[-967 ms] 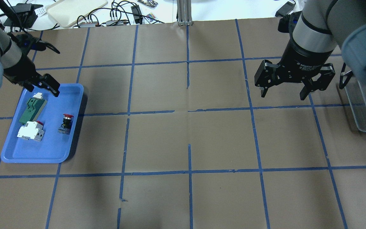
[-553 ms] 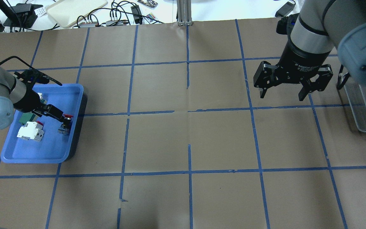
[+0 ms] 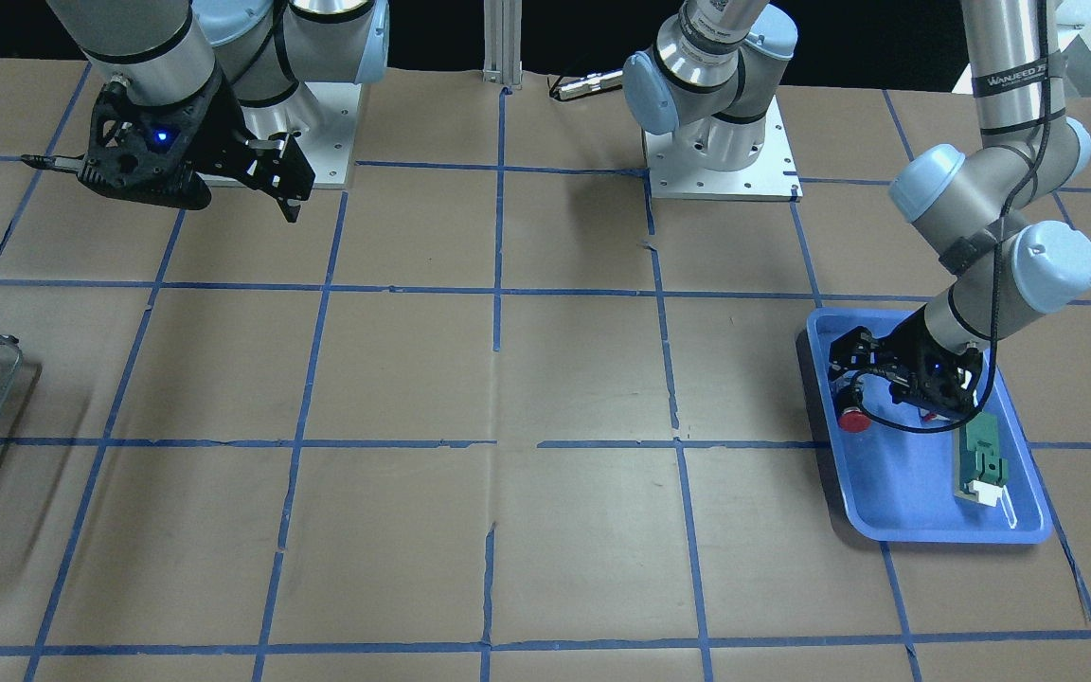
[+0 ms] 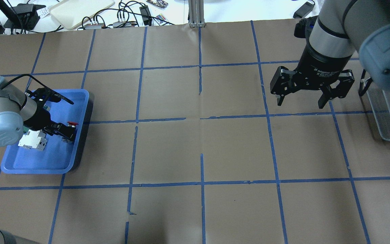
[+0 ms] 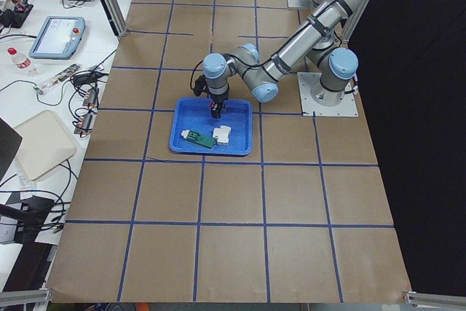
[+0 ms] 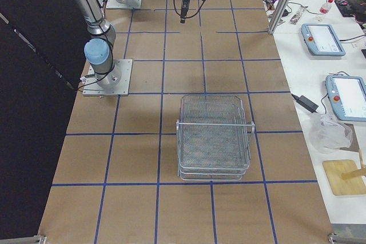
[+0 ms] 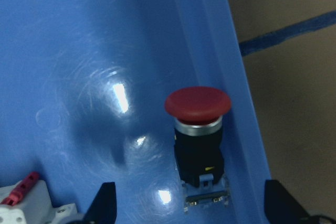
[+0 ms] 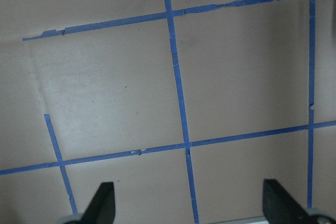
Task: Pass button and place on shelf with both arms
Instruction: 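Lower the left gripper and close it on the red button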
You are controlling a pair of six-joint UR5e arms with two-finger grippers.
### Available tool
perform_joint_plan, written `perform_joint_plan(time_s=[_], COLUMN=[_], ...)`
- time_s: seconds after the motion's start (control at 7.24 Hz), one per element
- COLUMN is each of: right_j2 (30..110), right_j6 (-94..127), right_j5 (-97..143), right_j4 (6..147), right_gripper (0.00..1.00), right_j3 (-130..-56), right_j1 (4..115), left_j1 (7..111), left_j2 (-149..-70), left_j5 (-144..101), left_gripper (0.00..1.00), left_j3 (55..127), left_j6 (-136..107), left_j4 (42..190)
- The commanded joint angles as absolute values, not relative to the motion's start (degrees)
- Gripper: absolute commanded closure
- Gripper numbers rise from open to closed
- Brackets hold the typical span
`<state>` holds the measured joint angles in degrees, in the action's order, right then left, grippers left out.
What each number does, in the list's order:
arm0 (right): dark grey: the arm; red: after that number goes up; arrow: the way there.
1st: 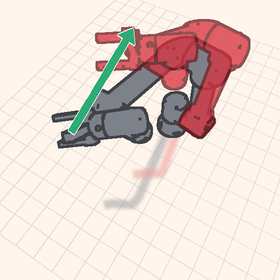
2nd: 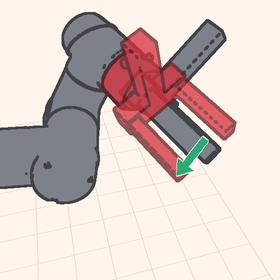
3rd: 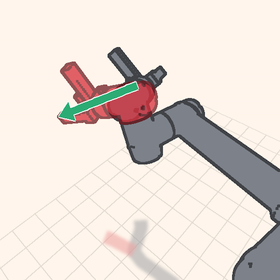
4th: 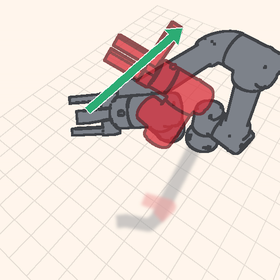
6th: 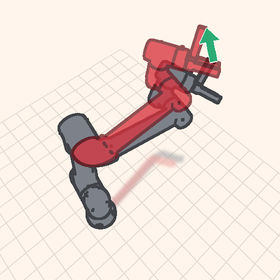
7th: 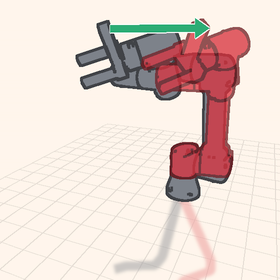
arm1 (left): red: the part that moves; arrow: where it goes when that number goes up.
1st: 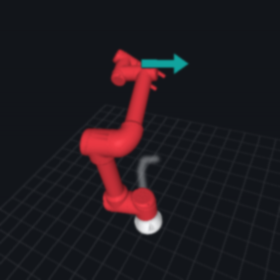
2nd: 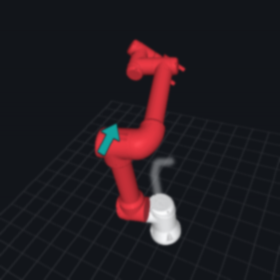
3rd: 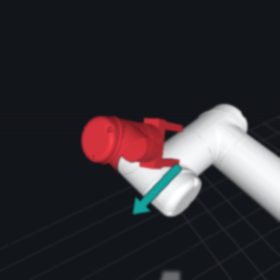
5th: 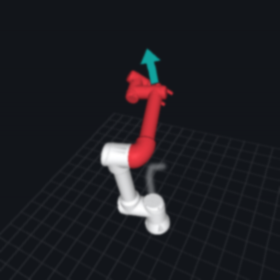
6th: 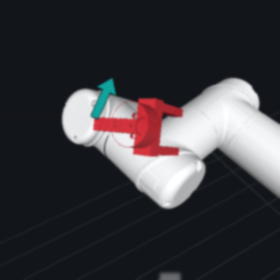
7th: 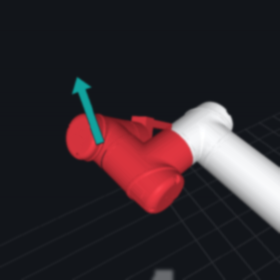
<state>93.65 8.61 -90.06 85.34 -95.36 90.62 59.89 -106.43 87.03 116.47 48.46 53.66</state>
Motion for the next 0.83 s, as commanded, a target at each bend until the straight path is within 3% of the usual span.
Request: perform_joint_plan(time_s=[0.0, 0.28, 0.55, 0.69], right_j2=[93.6, 93.6, 93.6, 93.6], right_j6=[8.6, 8.5, 8.5, 8.5], right_j5=[-90.4, -90.4, -90.4, -90.5], right_j4=[85.3, 85.3, 85.3, 85.3], right_gripper=[0.00, 0.00, 0.00, 0.00], right_j3=[-95.4, -95.4, -95.4, -95.4], right_j1=[90.6, 90.6, 90.6, 90.6], left_j1=[59.9, 59.9, 59.9, 59.9], left_j2=[-106.8, -107.1, -108.1, -108.1], left_j5=[87.2, 87.0, 86.8, 86.8], left_gripper=[0.15, 0.21, 0.17, 0.21], left_j3=[115.6, 117.2, 117.5, 117.6], left_j6=[48.3, 48.0, 48.0, 48.1], left_j4=[52.7, 50.5, 50.5, 50.5])
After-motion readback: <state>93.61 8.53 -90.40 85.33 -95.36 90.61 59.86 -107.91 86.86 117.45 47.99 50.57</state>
